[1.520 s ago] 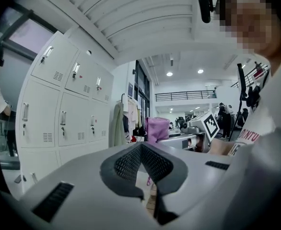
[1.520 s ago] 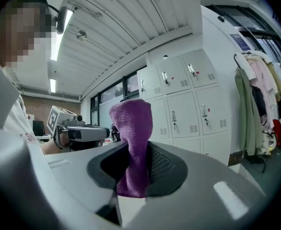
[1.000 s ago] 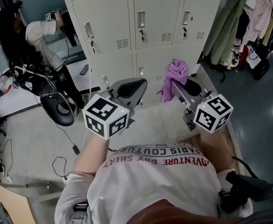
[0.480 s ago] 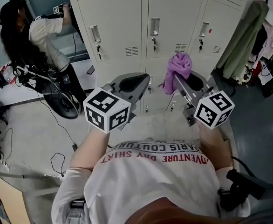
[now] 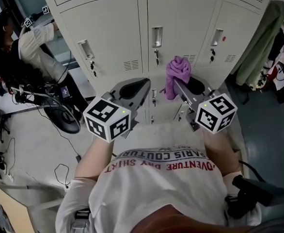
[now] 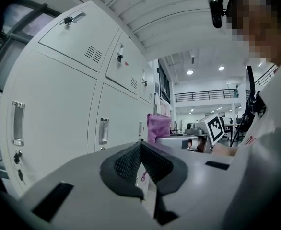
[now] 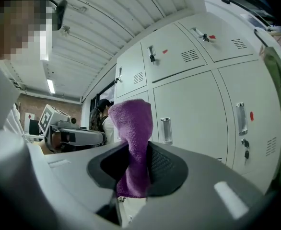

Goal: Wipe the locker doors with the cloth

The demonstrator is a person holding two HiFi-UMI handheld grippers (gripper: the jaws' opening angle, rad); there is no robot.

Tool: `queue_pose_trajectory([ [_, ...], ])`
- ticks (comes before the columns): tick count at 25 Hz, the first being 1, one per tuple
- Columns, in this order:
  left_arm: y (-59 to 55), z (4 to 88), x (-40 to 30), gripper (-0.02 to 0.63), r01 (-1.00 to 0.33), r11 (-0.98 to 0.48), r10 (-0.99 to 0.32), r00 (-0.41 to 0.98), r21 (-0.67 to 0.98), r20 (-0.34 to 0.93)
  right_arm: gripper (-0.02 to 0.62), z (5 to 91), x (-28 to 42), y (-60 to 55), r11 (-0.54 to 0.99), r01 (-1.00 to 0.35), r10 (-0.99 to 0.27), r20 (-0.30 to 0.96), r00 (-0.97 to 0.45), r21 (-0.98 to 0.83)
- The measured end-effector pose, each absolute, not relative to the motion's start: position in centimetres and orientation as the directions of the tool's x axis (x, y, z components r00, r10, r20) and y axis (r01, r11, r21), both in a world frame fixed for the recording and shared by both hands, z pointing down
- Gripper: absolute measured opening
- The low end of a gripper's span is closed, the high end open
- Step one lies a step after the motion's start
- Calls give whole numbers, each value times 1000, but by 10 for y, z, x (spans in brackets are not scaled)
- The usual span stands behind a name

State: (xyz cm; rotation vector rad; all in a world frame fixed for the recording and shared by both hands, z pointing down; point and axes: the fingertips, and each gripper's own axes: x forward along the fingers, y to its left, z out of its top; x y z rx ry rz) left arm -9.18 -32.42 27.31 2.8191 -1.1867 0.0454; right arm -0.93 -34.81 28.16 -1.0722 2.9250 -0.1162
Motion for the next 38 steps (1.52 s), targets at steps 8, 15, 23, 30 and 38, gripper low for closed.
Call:
queue_pose_trajectory([
  [8,-356,264,-93,0,-732,-678,-730,681,66,59,81,232,-15,-406,751,-660,-659,-42,-751,28],
  [15,-375,260,-94,0,-746,-664,-743,666,50,63,81,149,-40,-447,740,-658,-640,-154,-753,141],
  [23,-392,267,-104,0,-762,-642,-760,648,86,59,80,129,-69,-499,707,-691,-670,-170,-722,149],
  [30,-399,272,-108,0,-772,-630,-769,635,90,64,81,144,-89,-526,673,-721,-713,-116,-692,167],
  [38,-397,273,-113,0,-772,-627,-772,634,103,50,81,146,-92,-531,632,-746,-743,-108,-660,211],
])
